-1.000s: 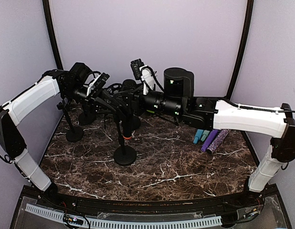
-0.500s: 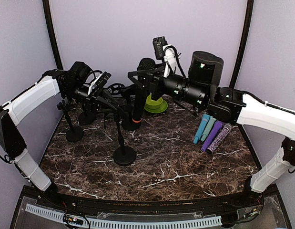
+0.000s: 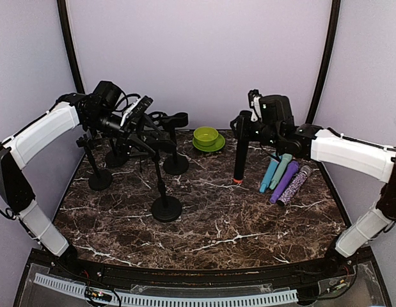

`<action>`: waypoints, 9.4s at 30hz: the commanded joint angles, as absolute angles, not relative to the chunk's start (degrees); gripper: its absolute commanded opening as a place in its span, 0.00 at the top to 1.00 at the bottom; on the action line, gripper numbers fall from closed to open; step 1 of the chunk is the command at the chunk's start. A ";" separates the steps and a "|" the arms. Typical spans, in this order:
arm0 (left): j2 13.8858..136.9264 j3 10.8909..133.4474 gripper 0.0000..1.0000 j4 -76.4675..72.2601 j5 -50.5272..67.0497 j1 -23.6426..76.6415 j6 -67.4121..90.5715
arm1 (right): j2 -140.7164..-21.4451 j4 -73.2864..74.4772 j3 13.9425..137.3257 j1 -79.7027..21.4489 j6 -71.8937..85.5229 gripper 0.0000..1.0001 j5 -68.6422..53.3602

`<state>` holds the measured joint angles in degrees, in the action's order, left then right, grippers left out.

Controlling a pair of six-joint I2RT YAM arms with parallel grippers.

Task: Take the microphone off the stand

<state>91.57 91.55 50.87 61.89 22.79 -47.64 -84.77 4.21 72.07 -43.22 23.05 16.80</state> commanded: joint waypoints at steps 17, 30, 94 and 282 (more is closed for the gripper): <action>84.69 91.06 0.01 54.69 51.56 23.20 -41.94 | -106.21 11.30 76.84 -26.18 34.89 0.85 7.77; 83.69 89.50 0.01 55.28 49.79 23.05 -42.24 | -113.20 12.28 79.91 -24.92 36.23 0.63 7.10; 83.41 87.92 0.01 54.49 49.69 20.23 -41.06 | -104.68 -7.03 70.51 -51.13 31.40 0.69 3.02; 83.74 83.87 1.00 52.87 73.79 19.03 -35.01 | -106.11 -31.38 91.45 -58.86 30.99 0.97 -11.26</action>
<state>85.25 80.53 47.77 61.78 18.90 -31.44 -109.34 -17.98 91.98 -60.45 29.43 -7.97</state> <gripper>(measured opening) 0.161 0.209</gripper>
